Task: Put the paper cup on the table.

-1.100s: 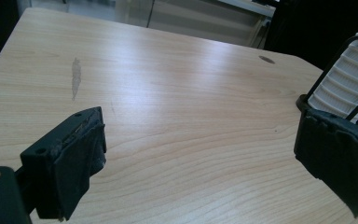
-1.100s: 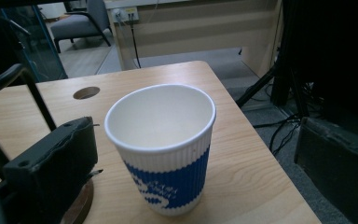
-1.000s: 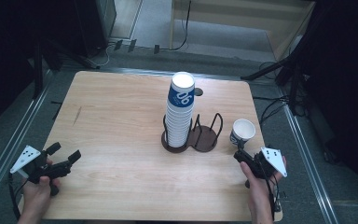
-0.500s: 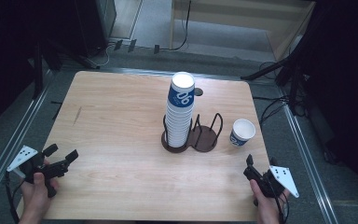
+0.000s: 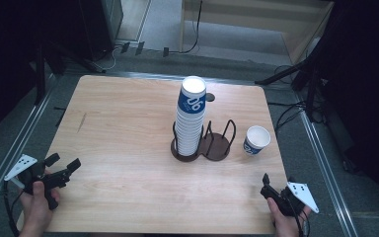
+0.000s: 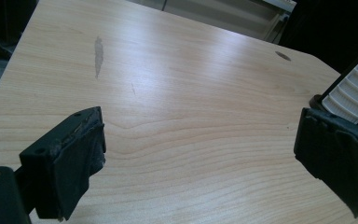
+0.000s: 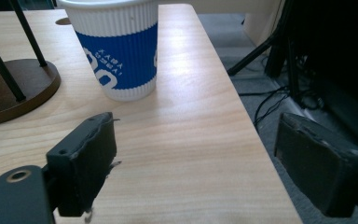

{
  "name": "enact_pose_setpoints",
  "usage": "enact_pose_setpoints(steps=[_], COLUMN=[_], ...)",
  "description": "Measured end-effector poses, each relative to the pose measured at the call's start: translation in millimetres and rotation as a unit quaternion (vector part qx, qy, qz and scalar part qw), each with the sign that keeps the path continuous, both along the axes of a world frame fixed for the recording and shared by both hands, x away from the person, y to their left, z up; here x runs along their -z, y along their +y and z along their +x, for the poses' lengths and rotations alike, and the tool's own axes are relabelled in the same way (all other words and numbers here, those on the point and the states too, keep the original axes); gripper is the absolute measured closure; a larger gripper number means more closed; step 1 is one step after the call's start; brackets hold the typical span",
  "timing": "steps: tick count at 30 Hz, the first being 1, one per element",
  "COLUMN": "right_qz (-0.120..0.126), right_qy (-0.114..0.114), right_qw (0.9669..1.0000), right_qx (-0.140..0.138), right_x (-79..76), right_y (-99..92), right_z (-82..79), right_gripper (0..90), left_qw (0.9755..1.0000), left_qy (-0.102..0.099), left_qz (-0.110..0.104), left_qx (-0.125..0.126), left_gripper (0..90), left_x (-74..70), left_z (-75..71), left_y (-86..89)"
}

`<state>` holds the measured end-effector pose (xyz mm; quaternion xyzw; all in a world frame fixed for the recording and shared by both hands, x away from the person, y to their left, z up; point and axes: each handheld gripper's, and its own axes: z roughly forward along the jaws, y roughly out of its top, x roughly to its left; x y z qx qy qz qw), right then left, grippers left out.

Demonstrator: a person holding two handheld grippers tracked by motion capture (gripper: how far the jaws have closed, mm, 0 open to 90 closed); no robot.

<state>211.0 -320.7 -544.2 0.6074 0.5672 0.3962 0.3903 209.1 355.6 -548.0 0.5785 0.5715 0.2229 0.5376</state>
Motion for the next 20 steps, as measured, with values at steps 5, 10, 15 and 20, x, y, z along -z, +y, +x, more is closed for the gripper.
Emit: enact_pose_setpoints(steps=[5, 10, 15, 20], right_qz=[0.029, 0.027, 0.015, 0.025], right_qy=[0.002, 0.007, 0.013, 0.015], right_qw=[0.9994, 0.9994, 0.9997, 0.9996], right_qx=[0.018, 0.020, 0.017, 0.006], right_x=[-0.1, 1.2, 1.9, 2.0], right_y=[-5.7, -4.7, -0.4, -2.1], right_z=[-1.1, 0.6, 1.0, 1.3], right_gripper=[13.0, 12.6, 12.3, 8.8], left_qw=[0.9996, 0.9984, 0.9986, 0.9982], left_qy=[0.004, 0.005, 0.007, 0.007], left_qz=[0.026, 0.050, 0.047, 0.050], left_qx=[0.012, 0.024, 0.026, 0.032], left_gripper=[3.0, 3.0, 3.0, 3.0], left_x=[-0.8, -1.0, -1.0, -1.0], left_z=[2.0, 3.9, 4.4, 5.0], left_y=[-6.7, -12.7, -11.4, -12.5])
